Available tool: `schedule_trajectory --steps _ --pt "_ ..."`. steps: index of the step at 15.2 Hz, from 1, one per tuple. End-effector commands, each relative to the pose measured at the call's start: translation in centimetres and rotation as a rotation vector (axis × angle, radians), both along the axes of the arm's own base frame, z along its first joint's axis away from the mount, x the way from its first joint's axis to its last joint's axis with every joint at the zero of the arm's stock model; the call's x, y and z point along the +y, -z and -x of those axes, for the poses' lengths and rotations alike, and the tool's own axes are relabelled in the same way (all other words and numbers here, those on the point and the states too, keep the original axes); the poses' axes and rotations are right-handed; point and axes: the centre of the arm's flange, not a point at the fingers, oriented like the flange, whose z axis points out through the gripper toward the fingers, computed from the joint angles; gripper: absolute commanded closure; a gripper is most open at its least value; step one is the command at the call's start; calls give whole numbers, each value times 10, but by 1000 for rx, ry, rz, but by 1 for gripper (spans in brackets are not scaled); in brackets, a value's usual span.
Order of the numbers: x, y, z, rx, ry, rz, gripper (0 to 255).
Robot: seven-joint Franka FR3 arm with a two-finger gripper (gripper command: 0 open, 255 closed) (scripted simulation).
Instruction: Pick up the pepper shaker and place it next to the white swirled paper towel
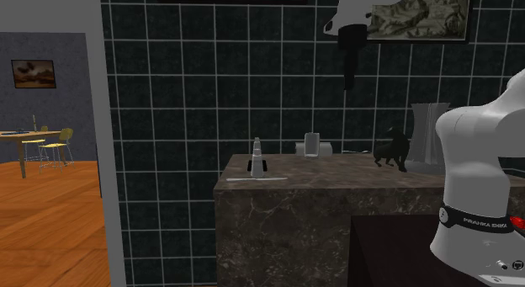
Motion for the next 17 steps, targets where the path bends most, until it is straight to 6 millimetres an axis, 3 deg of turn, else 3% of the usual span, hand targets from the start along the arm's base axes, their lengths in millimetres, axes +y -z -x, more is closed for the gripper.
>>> schedule_trajectory --steps 1,17 --pt "0 0 0 0 0 0 0" --pt "-87 111 -155 -39 2 -48 0"
